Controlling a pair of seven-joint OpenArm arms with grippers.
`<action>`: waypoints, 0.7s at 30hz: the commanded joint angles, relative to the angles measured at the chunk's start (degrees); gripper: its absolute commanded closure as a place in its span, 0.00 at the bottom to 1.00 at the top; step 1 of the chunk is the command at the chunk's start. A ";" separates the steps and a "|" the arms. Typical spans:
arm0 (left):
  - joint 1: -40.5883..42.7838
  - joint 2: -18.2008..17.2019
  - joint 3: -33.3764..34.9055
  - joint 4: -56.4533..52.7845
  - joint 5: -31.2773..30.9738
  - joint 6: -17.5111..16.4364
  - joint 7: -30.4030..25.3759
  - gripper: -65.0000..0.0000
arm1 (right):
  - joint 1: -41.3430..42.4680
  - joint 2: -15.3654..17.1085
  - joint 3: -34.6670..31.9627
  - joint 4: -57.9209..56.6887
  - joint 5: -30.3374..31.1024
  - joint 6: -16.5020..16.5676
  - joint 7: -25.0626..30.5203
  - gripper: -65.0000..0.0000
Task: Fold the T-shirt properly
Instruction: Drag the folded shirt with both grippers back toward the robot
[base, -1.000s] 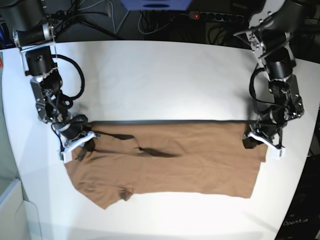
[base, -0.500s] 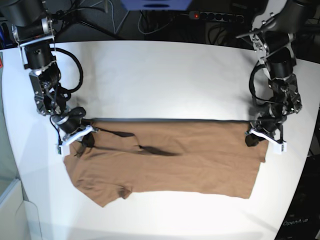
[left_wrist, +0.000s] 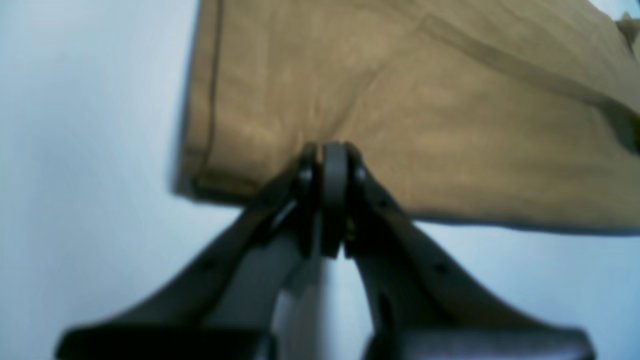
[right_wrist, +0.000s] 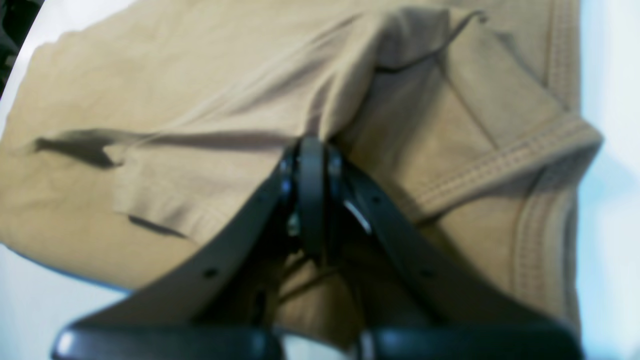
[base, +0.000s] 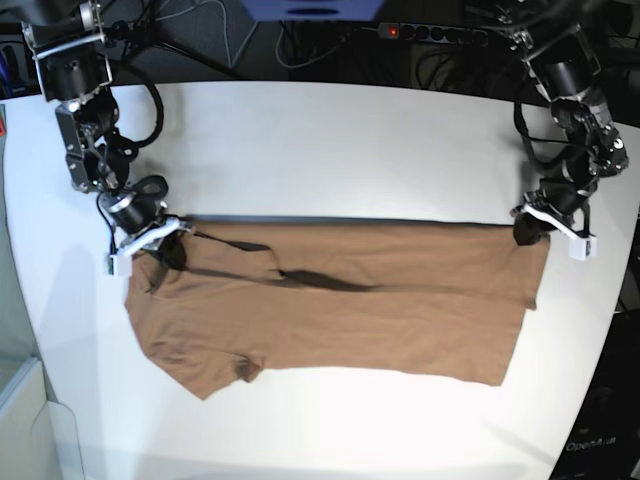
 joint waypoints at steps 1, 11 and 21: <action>1.50 0.11 -0.33 1.91 3.08 0.99 4.44 0.96 | -1.82 1.01 -0.25 0.45 -1.96 -1.46 -5.50 0.99; 10.99 5.56 -0.77 20.20 2.99 0.99 10.33 0.96 | -5.86 2.42 -0.25 3.35 -1.96 -1.46 -5.41 0.99; 5.10 5.56 -9.65 30.13 4.66 0.99 11.04 0.96 | -6.12 3.04 -0.34 3.35 -1.96 -1.46 -5.41 0.99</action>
